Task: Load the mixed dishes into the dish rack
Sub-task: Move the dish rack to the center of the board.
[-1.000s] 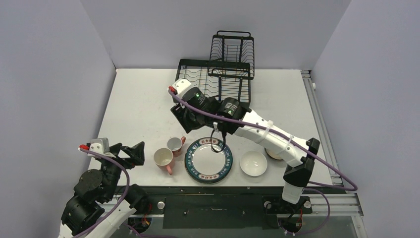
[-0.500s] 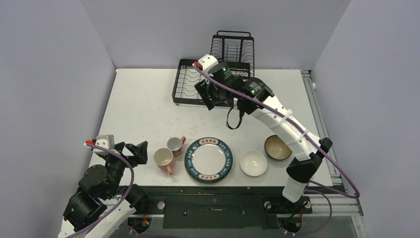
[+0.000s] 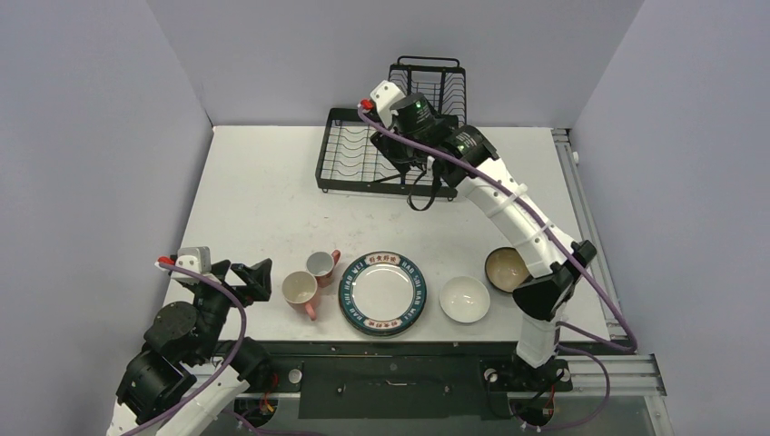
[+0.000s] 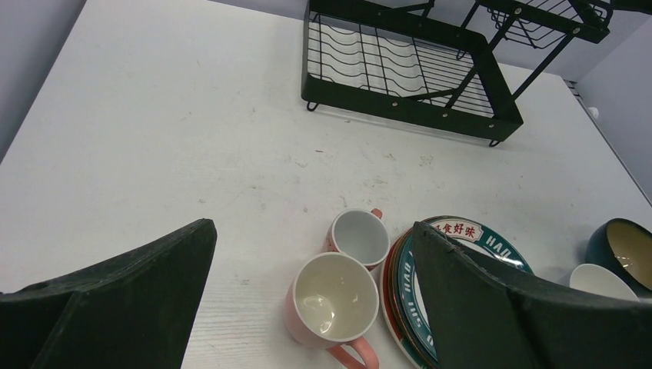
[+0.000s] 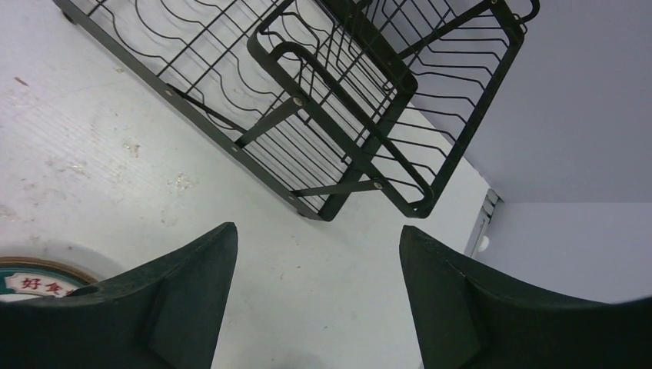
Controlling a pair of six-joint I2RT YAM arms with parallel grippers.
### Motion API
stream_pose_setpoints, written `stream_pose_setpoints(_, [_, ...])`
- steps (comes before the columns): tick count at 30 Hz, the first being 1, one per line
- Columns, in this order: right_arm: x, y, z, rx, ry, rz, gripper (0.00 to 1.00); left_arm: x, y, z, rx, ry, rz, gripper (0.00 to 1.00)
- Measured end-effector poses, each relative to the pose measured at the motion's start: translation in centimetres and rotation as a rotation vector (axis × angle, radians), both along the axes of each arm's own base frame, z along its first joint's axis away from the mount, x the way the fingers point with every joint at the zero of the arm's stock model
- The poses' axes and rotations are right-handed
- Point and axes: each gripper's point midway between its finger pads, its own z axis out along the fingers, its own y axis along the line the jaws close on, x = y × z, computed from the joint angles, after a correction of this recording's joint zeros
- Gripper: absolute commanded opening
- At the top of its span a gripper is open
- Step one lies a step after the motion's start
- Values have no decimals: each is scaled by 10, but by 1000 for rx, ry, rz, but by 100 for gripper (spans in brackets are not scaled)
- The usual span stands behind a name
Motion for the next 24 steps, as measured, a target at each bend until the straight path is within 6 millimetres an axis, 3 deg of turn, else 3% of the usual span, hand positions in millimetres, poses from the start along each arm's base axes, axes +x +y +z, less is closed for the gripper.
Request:
stream_pose_setpoints(7, [37, -11, -12, -127, -23, 17, 73, 0, -1, 0, 2, 0, -4, 96])
stream_pose_setpoints(17, [65, -20, -16, -202, -42, 64, 75, 0, 0, -2, 13, 1, -1, 96])
stream_pose_setpoints(24, [80, -17, -40, -223, -1, 106, 76, 1, 1, -2, 17, 0, 2, 96])
